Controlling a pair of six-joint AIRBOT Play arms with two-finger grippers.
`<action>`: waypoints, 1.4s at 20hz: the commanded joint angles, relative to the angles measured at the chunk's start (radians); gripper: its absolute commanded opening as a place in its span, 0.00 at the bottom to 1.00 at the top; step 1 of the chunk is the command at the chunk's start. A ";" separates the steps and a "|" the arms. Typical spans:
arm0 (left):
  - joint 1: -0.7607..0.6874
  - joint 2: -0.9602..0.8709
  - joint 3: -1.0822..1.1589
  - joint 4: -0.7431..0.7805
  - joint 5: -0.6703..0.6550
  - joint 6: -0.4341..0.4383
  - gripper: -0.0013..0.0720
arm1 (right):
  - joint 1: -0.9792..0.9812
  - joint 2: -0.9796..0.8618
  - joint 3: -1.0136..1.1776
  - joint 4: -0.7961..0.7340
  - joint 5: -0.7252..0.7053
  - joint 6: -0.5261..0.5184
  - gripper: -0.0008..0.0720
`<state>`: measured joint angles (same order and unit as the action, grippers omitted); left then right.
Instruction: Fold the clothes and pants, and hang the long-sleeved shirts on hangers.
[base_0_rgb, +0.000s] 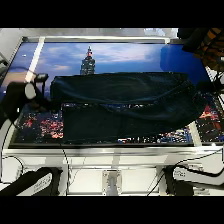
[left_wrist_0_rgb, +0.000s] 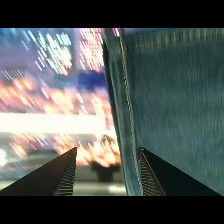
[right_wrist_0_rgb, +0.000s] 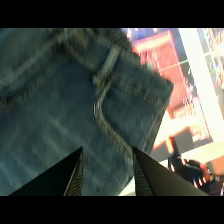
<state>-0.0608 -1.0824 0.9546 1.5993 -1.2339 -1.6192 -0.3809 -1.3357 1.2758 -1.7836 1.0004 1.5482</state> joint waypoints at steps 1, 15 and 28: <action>-0.002 0.115 -0.183 -0.113 0.019 0.005 0.62 | -0.001 0.100 -0.153 0.006 0.016 -0.019 0.47; -0.002 0.121 -0.426 -0.200 0.068 0.035 0.62 | -0.001 0.266 -0.238 0.006 0.040 -0.076 0.47; 0.029 0.187 -0.439 -0.061 -0.072 0.085 0.04 | -0.001 0.267 -0.238 -0.004 0.055 -0.078 0.47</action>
<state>-0.0517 -0.9344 0.5148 1.3445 -1.2396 -1.4994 -0.3813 -1.0695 1.0378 -1.7821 1.0538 1.4704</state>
